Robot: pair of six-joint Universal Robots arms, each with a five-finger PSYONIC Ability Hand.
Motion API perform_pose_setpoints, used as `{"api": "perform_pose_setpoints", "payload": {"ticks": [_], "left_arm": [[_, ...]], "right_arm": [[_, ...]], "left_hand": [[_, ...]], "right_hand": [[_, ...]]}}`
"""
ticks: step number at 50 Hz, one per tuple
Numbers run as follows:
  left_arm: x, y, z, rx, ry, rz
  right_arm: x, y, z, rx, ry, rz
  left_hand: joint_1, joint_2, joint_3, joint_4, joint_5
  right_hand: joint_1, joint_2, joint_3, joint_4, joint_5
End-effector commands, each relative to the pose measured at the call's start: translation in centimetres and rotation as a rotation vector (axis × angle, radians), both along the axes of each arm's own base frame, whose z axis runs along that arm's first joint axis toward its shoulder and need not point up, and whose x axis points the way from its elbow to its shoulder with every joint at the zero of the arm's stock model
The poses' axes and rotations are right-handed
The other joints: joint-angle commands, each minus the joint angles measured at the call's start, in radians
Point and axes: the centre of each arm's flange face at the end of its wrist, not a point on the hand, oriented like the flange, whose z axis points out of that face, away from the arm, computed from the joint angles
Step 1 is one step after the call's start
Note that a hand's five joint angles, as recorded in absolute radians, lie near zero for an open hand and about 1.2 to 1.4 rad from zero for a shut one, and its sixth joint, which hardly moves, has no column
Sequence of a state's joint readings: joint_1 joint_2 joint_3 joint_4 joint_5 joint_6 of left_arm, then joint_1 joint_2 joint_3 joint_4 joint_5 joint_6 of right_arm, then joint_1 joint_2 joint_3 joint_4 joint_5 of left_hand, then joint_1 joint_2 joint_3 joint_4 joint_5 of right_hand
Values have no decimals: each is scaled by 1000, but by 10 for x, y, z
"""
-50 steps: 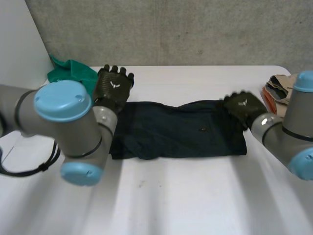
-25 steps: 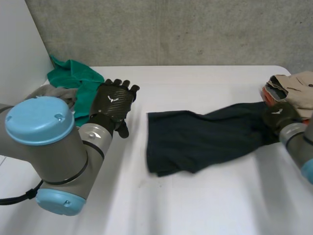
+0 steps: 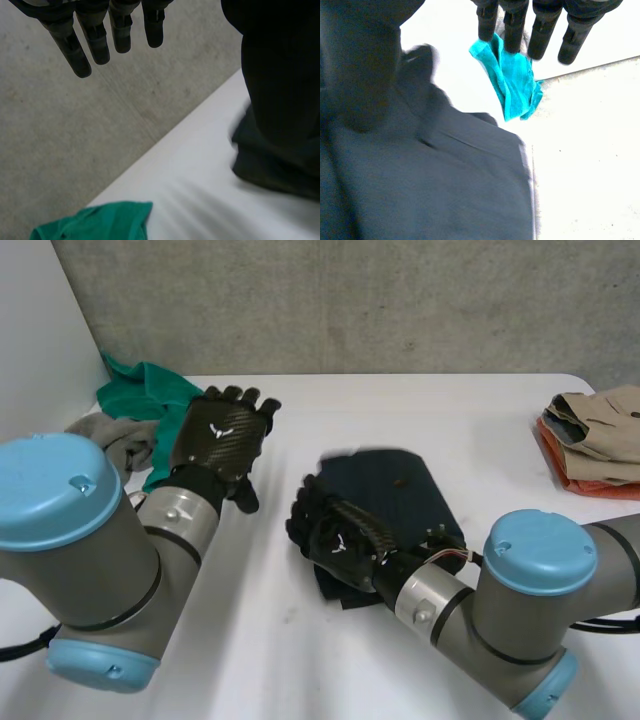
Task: Fold the laundry.
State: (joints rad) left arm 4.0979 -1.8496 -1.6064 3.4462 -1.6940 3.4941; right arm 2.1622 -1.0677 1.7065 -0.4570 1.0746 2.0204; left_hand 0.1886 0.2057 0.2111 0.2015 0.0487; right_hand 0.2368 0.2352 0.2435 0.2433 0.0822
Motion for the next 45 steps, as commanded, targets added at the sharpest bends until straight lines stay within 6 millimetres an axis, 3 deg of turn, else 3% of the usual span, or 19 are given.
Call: {"api": "perform_pose_setpoints", "payload": {"ticks": [1, 3, 7, 11, 14, 17, 21, 28, 33, 35, 39, 40, 45], "left_arm": [[-35, -5, 17, -64, 61, -67], [-45, -6, 18, -72, 74, -87], [-69, -9, 18, -86, 106, -134], [-94, -12, 5, -53, 134, -210], [-108, -11, -20, 27, 110, -238], [-114, -11, -49, 127, 38, -236], [-111, -14, -87, 252, -72, -182], [-102, -21, -113, 317, -180, -66], [-98, -16, -111, 350, -233, -81], [-98, -13, -107, 359, -234, -97], [-100, -8, -73, 335, -181, -159], [-100, -7, -57, 318, -154, -180], [-92, 3, -21, 290, -102, -223]], "right_arm": [[-48, -43, 74, 218, -334, -202], [-63, -59, 91, 377, -501, -259], [-78, -79, 104, 602, -679, -305], [-95, -98, 107, 712, -700, -397], [-96, -108, 91, 797, -647, -455], [-93, -123, 61, 889, -537, -528], [-92, -136, 29, 928, -386, -580], [-91, -153, -16, 881, -247, -675], [-90, -152, -16, 810, -192, -693], [-87, -148, 0, 768, -200, -673], [-90, -145, 35, 665, -272, -652], [-90, -143, 41, 644, -288, -645], [-93, -126, 48, 542, -354, -614]], "left_hand": [[-14, -31, -37, -27, -49], [-14, -31, -37, -27, -49], [-14, -31, -37, -27, -49], [-10, -27, -33, -23, -45], [-7, -25, -30, -20, -42], [-4, -22, -27, -17, -39], [1, -16, -21, -12, -33], [13, -4, -9, 0, -22], [51, 34, 29, 38, 17], [48, 31, 26, 36, 14], [43, 25, 20, 30, 8], [34, 17, 11, 21, -1], [10, -7, -12, -3, -24]], "right_hand": [[-62, -61, -69, -69, -82], [-62, -61, -69, -69, -82], [-62, -61, -69, -69, -82], [-62, -61, -69, -69, -82], [-62, -61, -69, -69, -82], [-62, -61, -69, -69, -82], [-62, -61, -69, -69, -82], [-62, -61, -69, -69, -82], [-62, -61, -69, -69, -82], [-62, -61, -69, -69, -82], [-62, -61, -69, -69, -82], [-62, -61, -69, -69, -82], [-62, -61, -69, -69, -82]]}}
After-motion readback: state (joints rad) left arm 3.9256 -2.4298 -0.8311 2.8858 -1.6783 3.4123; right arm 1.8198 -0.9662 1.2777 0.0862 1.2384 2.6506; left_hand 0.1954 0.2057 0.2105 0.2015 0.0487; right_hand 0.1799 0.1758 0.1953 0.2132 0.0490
